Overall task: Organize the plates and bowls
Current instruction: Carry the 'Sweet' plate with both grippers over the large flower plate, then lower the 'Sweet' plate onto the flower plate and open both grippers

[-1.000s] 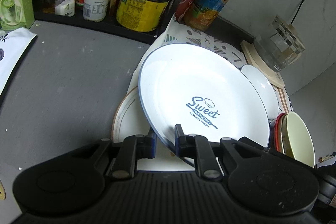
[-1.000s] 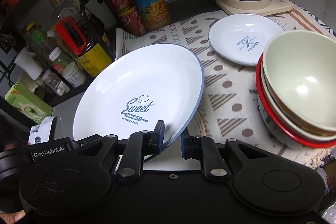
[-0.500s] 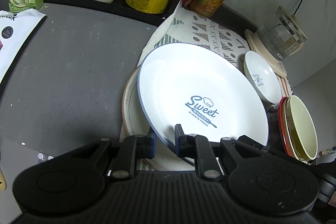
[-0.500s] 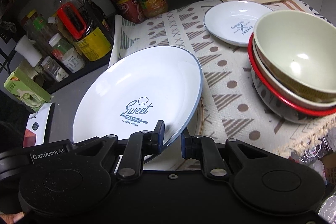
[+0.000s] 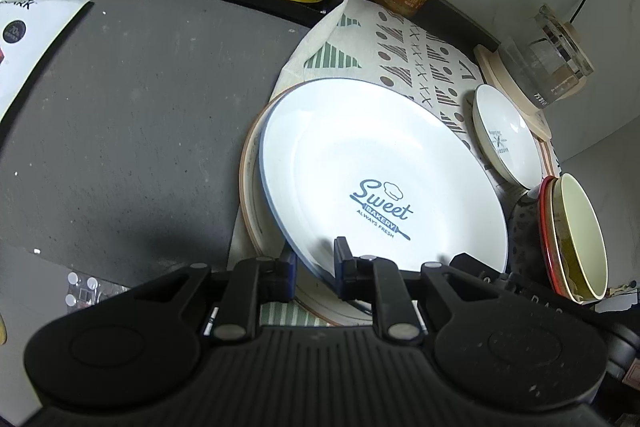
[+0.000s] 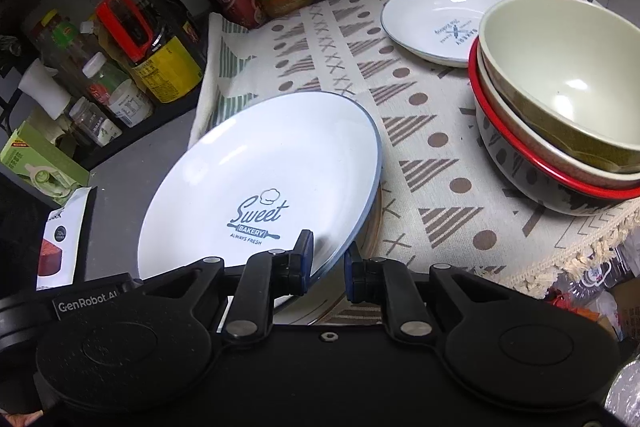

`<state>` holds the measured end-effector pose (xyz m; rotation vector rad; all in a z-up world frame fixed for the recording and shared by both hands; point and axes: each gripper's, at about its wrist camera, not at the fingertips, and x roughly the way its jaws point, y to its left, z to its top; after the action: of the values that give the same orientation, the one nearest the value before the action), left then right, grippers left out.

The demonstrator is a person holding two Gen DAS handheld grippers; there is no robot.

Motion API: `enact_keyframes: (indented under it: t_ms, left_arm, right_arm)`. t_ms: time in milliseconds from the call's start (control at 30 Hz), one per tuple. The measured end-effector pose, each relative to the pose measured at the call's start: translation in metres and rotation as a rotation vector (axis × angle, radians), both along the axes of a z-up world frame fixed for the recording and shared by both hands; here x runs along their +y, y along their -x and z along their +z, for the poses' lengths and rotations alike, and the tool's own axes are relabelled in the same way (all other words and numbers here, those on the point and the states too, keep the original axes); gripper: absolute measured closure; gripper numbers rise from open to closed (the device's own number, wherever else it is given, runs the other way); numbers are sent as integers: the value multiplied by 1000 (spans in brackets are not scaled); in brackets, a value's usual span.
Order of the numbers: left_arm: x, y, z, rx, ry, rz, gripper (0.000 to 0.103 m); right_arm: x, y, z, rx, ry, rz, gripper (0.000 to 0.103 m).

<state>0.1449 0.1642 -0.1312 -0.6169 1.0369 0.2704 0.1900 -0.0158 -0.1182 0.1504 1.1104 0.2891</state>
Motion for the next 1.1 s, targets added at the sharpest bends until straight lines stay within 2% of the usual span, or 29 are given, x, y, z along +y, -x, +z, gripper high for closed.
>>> enact_keyframes:
  t_ms: [200, 300, 433, 633, 733, 1100]
  left_arm:
    - [1, -4, -1, 18, 8, -12, 86]
    - [0, -4, 4, 34, -19, -4, 86]
    - [6, -1, 9, 26, -16, 11, 86]
    - [12, -2, 14, 17, -83, 21, 86]
    - [13, -5, 12, 27, -112, 18, 86]
    - [19, -12, -3, 59, -128, 27, 86]
  right_arm:
    - [-1, -3, -3, 15, 8, 1, 88]
    - [-1, -5, -5, 22, 21, 9, 88]
    - [0, -8, -5, 29, 44, 22, 89]
    - [4, -10, -4, 31, 90, 48, 88]
    - [3, -11, -5, 47, 106, 47, 88]
    - [2, -16, -13, 85, 116, 36, 86]
